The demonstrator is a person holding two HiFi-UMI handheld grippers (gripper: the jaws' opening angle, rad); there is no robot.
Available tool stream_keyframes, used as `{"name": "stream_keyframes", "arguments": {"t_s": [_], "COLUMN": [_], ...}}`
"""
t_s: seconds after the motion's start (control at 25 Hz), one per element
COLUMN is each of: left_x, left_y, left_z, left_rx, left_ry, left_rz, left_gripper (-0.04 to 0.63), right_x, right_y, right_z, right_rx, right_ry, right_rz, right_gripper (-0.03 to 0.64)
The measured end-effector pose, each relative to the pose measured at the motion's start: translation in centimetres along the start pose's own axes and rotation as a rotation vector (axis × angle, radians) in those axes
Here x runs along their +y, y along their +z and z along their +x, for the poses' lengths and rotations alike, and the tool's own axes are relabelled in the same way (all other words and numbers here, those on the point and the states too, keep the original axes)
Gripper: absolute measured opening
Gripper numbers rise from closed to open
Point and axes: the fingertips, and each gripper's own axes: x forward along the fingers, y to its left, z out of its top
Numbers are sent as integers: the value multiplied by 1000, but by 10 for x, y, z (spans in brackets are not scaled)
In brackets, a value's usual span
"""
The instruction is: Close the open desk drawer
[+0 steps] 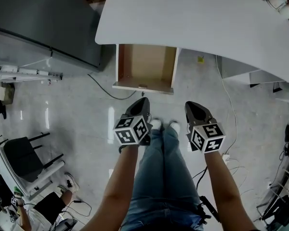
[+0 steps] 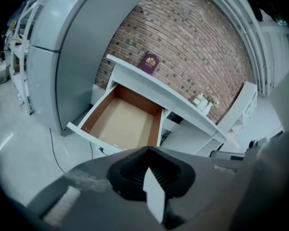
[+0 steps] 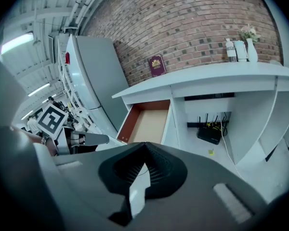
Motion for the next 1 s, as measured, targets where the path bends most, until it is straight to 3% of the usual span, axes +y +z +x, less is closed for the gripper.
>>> {"name": "stream_keyframes", "arguments": {"t_s": [0.28, 0.48, 0.6, 0.72, 1.0], "left_x": [36, 47, 57, 71, 86], "left_y": [-31, -47, -57, -57, -66], "left_z": [34, 59, 72, 84, 108], "left_rx": [-20, -43, -83, -148, -167], "left_ry": [16, -29, -50, -67, -56], "left_rz": [-179, -350, -506, -665, -733], "left_gripper": [0, 0, 1, 44, 101], "right_x": [-20, -23, -29, -37, -47], "right_y": [-43, -65, -79, -85, -92], "right_z": [30, 45, 49, 53, 56], "right_rx": [9, 27, 46, 51, 33], "right_ry": [-57, -49, -56, -72, -94], "right_rz": [89, 109, 122, 138, 217], "right_gripper": [-2, -2, -2, -2, -2]}}
